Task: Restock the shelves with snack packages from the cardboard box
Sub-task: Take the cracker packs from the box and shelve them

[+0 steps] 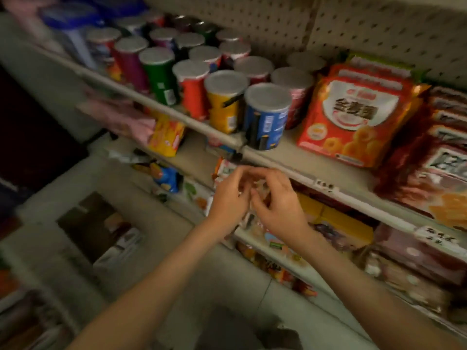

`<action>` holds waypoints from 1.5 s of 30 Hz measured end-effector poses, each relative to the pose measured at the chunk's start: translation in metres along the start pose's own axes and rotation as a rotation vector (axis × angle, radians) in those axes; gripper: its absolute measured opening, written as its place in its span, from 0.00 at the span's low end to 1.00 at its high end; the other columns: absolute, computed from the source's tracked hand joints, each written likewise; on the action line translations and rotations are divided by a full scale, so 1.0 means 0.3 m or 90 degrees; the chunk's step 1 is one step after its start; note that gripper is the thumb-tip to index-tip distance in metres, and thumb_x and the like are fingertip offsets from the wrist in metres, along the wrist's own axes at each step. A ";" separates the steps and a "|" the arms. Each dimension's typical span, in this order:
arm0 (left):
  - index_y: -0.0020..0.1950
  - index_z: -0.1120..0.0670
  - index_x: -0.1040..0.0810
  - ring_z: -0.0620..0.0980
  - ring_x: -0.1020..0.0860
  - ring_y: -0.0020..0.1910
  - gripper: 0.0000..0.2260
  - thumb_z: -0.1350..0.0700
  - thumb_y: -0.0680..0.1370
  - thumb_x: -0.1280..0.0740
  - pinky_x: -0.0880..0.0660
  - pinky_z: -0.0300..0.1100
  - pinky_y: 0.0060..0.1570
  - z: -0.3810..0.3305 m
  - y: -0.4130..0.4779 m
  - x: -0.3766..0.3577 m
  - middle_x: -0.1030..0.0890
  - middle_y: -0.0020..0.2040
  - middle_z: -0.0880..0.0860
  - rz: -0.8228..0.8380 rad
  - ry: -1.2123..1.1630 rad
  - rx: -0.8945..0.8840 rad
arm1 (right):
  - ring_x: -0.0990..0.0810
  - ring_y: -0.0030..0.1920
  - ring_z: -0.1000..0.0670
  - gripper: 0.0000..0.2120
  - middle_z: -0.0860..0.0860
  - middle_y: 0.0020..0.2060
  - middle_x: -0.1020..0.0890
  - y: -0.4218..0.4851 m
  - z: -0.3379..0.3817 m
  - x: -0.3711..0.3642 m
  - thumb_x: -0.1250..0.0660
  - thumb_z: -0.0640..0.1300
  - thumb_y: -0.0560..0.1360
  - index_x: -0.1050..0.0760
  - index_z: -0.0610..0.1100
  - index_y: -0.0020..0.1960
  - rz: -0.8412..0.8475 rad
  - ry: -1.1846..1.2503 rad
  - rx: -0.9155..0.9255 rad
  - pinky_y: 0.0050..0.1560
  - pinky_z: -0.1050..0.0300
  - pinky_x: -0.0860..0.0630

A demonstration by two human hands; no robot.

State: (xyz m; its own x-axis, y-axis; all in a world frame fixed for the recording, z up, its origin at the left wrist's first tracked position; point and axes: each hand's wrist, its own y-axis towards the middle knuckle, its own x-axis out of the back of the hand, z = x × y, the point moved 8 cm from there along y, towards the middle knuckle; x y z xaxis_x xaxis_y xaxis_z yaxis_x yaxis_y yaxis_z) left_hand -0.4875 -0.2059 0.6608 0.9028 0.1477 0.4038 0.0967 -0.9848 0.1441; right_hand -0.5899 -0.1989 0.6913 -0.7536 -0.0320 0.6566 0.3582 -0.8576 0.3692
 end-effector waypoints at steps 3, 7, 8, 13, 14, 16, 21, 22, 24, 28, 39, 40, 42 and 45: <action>0.57 0.57 0.24 0.53 0.19 0.49 0.14 0.63 0.73 0.41 0.25 0.44 0.52 0.201 -0.021 0.120 0.19 0.47 0.51 0.008 -0.005 0.094 | 0.25 0.53 0.48 0.17 0.44 0.51 0.21 0.054 0.012 -0.231 0.40 0.44 0.71 0.25 0.39 0.57 0.094 0.027 -0.015 0.57 0.62 0.32; 0.57 0.59 0.25 0.57 0.19 0.49 0.16 0.62 0.71 0.40 0.24 0.50 0.52 0.448 -0.053 0.301 0.18 0.47 0.54 -0.022 0.012 0.198 | 0.25 0.55 0.48 0.15 0.46 0.52 0.22 0.120 0.049 -0.535 0.36 0.38 0.72 0.25 0.41 0.58 0.186 0.039 -0.030 0.56 0.63 0.32; 0.57 0.59 0.25 0.57 0.19 0.49 0.16 0.62 0.71 0.40 0.25 0.49 0.52 0.522 -0.058 0.358 0.18 0.47 0.55 -0.038 0.013 0.227 | 0.25 0.55 0.48 0.15 0.46 0.52 0.22 0.139 0.068 -0.625 0.36 0.37 0.72 0.25 0.41 0.58 0.207 0.049 -0.026 0.55 0.64 0.33; 0.60 0.59 0.25 0.53 0.21 0.53 0.13 0.65 0.76 0.38 0.31 0.36 0.48 0.795 -0.084 0.560 0.18 0.53 0.56 -0.100 0.039 0.378 | 0.26 0.58 0.47 0.15 0.44 0.56 0.23 0.212 0.106 -0.963 0.36 0.39 0.75 0.27 0.41 0.61 0.335 0.047 -0.047 0.59 0.56 0.30; 0.60 0.59 0.25 0.52 0.21 0.52 0.13 0.64 0.76 0.38 0.32 0.34 0.46 0.844 -0.090 0.593 0.18 0.53 0.56 -0.111 0.037 0.414 | 0.26 0.59 0.46 0.15 0.44 0.57 0.24 0.229 0.108 -1.020 0.35 0.40 0.75 0.27 0.41 0.61 0.357 0.047 -0.049 0.60 0.57 0.31; 0.60 0.58 0.26 0.53 0.21 0.51 0.12 0.62 0.77 0.38 0.32 0.35 0.44 0.961 -0.095 0.674 0.19 0.53 0.57 -0.141 0.017 0.482 | 0.27 0.60 0.46 0.17 0.43 0.58 0.25 0.278 0.117 -1.160 0.35 0.40 0.74 0.28 0.40 0.62 0.403 0.047 -0.056 0.58 0.62 0.34; 0.58 0.55 0.26 0.52 0.22 0.49 0.09 0.59 0.78 0.37 0.30 0.39 0.45 1.275 -0.077 0.893 0.20 0.54 0.57 -0.227 -0.003 0.596 | 0.26 0.60 0.43 0.18 0.41 0.58 0.25 0.407 0.119 -1.579 0.33 0.38 0.73 0.28 0.37 0.61 0.511 0.069 -0.060 0.61 0.53 0.30; 0.58 0.55 0.26 0.52 0.22 0.51 0.09 0.58 0.78 0.37 0.30 0.39 0.46 1.343 -0.066 0.935 0.20 0.55 0.56 -0.236 -0.005 0.618 | 0.26 0.60 0.43 0.18 0.40 0.58 0.25 0.429 0.114 -1.670 0.33 0.38 0.73 0.28 0.37 0.61 0.533 0.065 -0.058 0.62 0.51 0.30; 0.61 0.56 0.26 0.52 0.23 0.55 0.11 0.57 0.79 0.37 0.29 0.40 0.49 1.504 -0.044 1.033 0.21 0.58 0.55 -0.260 0.008 0.673 | 0.26 0.60 0.43 0.18 0.40 0.59 0.25 0.472 0.093 -1.889 0.34 0.39 0.73 0.28 0.38 0.62 0.582 0.050 -0.060 0.62 0.49 0.29; 0.61 0.59 0.26 0.56 0.24 0.59 0.12 0.57 0.79 0.38 0.31 0.41 0.51 1.851 -0.032 1.192 0.22 0.60 0.57 -0.295 0.040 0.773 | 0.28 0.62 0.44 0.18 0.42 0.61 0.27 0.517 0.018 -2.301 0.36 0.40 0.74 0.30 0.39 0.64 0.680 0.009 -0.077 0.61 0.55 0.32; 0.63 0.61 0.26 0.59 0.25 0.60 0.14 0.59 0.79 0.40 0.28 0.48 0.58 3.107 -0.218 1.216 0.23 0.62 0.60 -0.431 -0.134 0.969 | 0.32 0.68 0.42 0.29 0.41 0.68 0.32 0.281 -0.335 -3.516 0.32 0.42 0.72 0.36 0.40 0.71 0.775 0.011 -0.260 0.69 0.50 0.34; 0.64 0.61 0.26 0.59 0.25 0.60 0.15 0.59 0.79 0.40 0.28 0.48 0.60 3.249 -0.226 1.214 0.24 0.63 0.61 -0.435 -0.141 0.970 | 0.33 0.69 0.42 0.31 0.41 0.69 0.33 0.248 -0.375 -3.646 0.32 0.44 0.72 0.38 0.40 0.72 0.772 0.013 -0.291 0.69 0.49 0.35; 0.67 0.62 0.28 0.59 0.28 0.65 0.16 0.59 0.80 0.41 0.32 0.46 0.64 3.435 -0.228 1.220 0.27 0.67 0.62 -0.416 -0.146 0.980 | 0.36 0.70 0.41 0.33 0.41 0.71 0.37 0.209 -0.439 -3.811 0.33 0.46 0.73 0.42 0.42 0.74 0.755 0.010 -0.374 0.70 0.51 0.38; 0.72 0.65 0.36 0.59 0.33 0.70 0.19 0.62 0.82 0.44 0.37 0.44 0.65 3.741 -0.203 1.211 0.33 0.71 0.64 -0.394 -0.208 0.981 | 0.43 0.73 0.41 0.38 0.43 0.74 0.43 0.180 -0.574 -4.079 0.30 0.44 0.72 0.47 0.43 0.75 0.695 -0.007 -0.453 0.72 0.50 0.42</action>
State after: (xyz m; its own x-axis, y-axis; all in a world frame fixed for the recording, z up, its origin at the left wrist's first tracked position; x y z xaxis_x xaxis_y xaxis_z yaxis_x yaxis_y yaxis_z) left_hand 0.3048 -0.1943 -0.2150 0.5994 0.6874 0.4101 0.5544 0.0131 -0.8321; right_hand 0.2568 -0.2944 -0.2054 -0.2543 -0.8800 0.4011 0.4074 -0.4736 -0.7808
